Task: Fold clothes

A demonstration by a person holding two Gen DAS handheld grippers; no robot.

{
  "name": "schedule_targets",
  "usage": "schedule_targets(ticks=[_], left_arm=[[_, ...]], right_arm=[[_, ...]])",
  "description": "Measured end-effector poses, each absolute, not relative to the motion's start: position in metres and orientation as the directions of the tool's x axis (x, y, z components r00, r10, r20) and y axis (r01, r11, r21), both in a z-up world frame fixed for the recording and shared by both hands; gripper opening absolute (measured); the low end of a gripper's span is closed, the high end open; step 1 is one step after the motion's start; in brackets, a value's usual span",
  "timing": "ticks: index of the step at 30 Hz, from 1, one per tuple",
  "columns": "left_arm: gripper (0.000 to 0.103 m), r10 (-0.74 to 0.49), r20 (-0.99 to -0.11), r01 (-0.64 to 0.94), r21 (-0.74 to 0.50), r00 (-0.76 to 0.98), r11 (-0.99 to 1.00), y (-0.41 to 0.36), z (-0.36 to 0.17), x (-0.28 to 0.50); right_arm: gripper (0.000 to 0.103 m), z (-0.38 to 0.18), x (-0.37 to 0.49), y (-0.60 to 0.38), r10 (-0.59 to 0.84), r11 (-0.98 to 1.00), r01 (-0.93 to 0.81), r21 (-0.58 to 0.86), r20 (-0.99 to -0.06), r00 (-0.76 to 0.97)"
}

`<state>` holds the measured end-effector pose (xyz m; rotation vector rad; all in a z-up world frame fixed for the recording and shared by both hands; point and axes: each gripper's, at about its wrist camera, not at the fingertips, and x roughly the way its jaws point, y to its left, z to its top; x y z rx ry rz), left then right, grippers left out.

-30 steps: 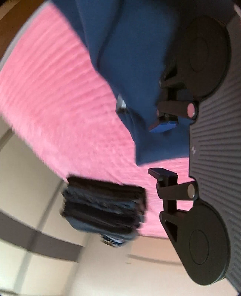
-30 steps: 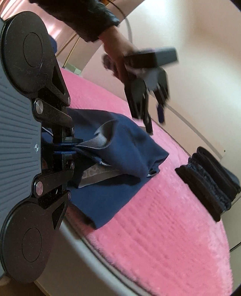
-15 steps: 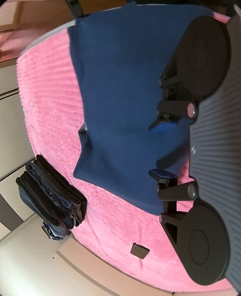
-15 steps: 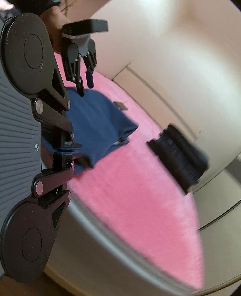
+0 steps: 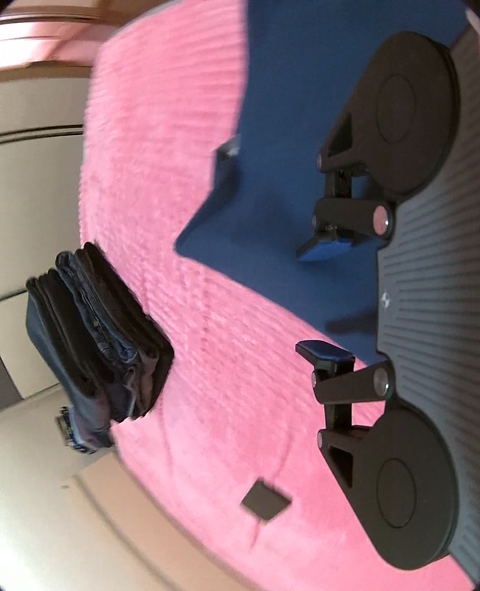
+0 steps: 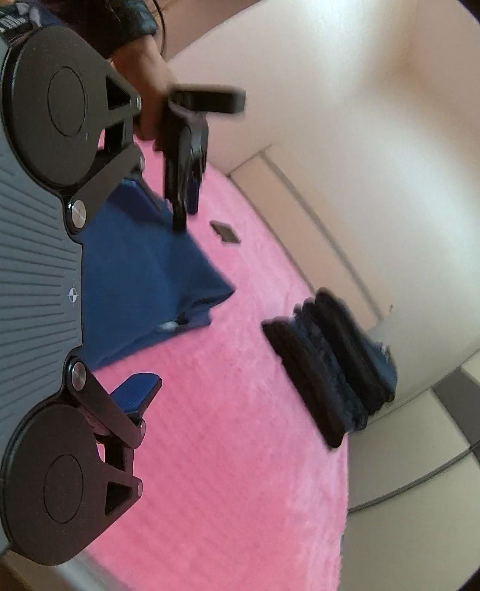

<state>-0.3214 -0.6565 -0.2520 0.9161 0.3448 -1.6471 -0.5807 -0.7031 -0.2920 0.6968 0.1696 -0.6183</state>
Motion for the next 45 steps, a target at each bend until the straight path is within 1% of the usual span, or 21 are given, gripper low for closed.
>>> schedule_targets(ticks=[3,8,9,10,11,13,15,17,20,21,22,24,26,27,28,30,35,37,41,44,45], left_arm=[[0.042,-0.658,-0.743,0.938,0.131,-0.12,-0.32,-0.691,-0.253,-0.316],[0.042,-0.554,-0.796,0.928,-0.029,-0.245,-0.37,-0.74,-0.265,-0.319],[0.041,-0.527,-0.809,0.926,-0.055,-0.261,-0.373,-0.749,-0.269,-0.32],[0.036,-0.503,-0.82,0.922,-0.073,-0.273,-0.381,-0.755,-0.275,-0.322],[0.028,-0.483,-0.831,0.916,-0.077,-0.277,-0.393,-0.76,-0.279,-0.325],[0.022,-0.465,-0.848,0.905,-0.039,-0.255,-0.424,-0.764,-0.288,-0.335],[0.016,-0.472,-0.849,0.897,-0.008,-0.239,-0.441,-0.764,-0.29,-0.343],[0.012,-0.488,-0.837,0.893,-0.001,-0.247,-0.45,-0.762,-0.283,-0.344],[0.011,-0.525,-0.798,0.883,-0.019,-0.296,-0.469,-0.749,-0.267,-0.338],[0.011,-0.539,-0.78,0.88,-0.03,-0.318,-0.474,-0.744,-0.261,-0.334],[0.011,-0.554,-0.764,0.878,-0.036,-0.332,-0.477,-0.738,-0.256,-0.33],[0.01,-0.575,-0.736,0.877,-0.052,-0.358,-0.479,-0.729,-0.249,-0.323],[0.01,-0.589,-0.712,0.873,-0.069,-0.382,-0.483,-0.724,-0.244,-0.319],[0.01,-0.592,-0.7,0.866,-0.075,-0.399,-0.495,-0.722,-0.241,-0.319],[0.01,-0.595,-0.688,0.859,-0.081,-0.416,-0.506,-0.72,-0.239,-0.318],[0.01,-0.597,-0.676,0.851,-0.085,-0.432,-0.519,-0.718,-0.235,-0.319],[0.01,-0.604,-0.664,0.85,-0.093,-0.441,-0.518,-0.723,-0.234,-0.323],[0.01,-0.602,-0.679,0.86,-0.086,-0.419,-0.502,-0.731,-0.241,-0.327],[0.011,-0.545,-0.778,0.889,-0.037,-0.312,-0.455,-0.757,-0.276,-0.345],[0.019,-0.523,-0.819,0.896,0.027,-0.235,-0.444,-0.767,-0.293,-0.36],[0.02,-0.521,-0.824,0.897,0.035,-0.224,-0.441,-0.77,-0.294,-0.364]], right_arm=[[0.091,-0.302,-0.574,-0.715,-0.444,0.596,0.573,0.562,-0.364,0.819],[0.091,-0.322,-0.573,-0.72,-0.384,0.581,0.584,0.567,-0.442,0.811],[0.091,-0.326,-0.574,-0.718,-0.372,0.582,0.583,0.568,-0.452,0.811],[0.091,-0.33,-0.575,-0.717,-0.359,0.582,0.581,0.569,-0.461,0.812],[0.091,-0.334,-0.577,-0.715,-0.351,0.584,0.579,0.569,-0.466,0.812],[0.09,-0.337,-0.581,-0.712,-0.345,0.581,0.577,0.574,-0.468,0.814],[0.082,-0.341,-0.586,-0.709,-0.339,0.578,0.575,0.579,-0.47,0.815],[0.082,-0.34,-0.592,-0.707,-0.343,0.576,0.572,0.585,-0.462,0.818],[0.081,-0.335,-0.597,-0.703,-0.349,0.588,0.568,0.576,-0.452,0.821],[0.078,-0.334,-0.597,-0.701,-0.35,0.596,0.567,0.569,-0.452,0.821],[0.07,-0.335,-0.596,-0.701,-0.345,0.602,0.565,0.565,-0.454,0.822],[0.06,-0.338,-0.592,-0.702,-0.341,0.589,0.569,0.573,-0.462,0.819],[0.056,-0.34,-0.59,-0.704,-0.343,0.582,0.576,0.575,-0.469,0.814],[0.042,-0.339,-0.59,-0.704,-0.348,0.584,0.579,0.569,-0.47,0.811],[0.012,-0.34,-0.59,-0.705,-0.346,0.583,0.582,0.566,-0.475,0.809],[0.004,-0.339,-0.593,-0.704,-0.352,0.584,0.588,0.56,-0.479,0.804],[0.003,-0.327,-0.605,-0.695,-0.402,0.589,0.606,0.534,-0.457,0.793],[0.003,-0.328,-0.603,-0.694,-0.408,0.594,0.616,0.518,-0.466,0.785],[0.003,-0.341,-0.596,-0.7,-0.397,0.568,0.643,0.514,-0.513,0.761],[0.003,-0.344,-0.594,-0.701,-0.397,0.577,0.654,0.489,-0.532,0.748],[0.003,-0.343,-0.594,-0.7,-0.401,0.583,0.659,0.476,-0.537,0.743]])
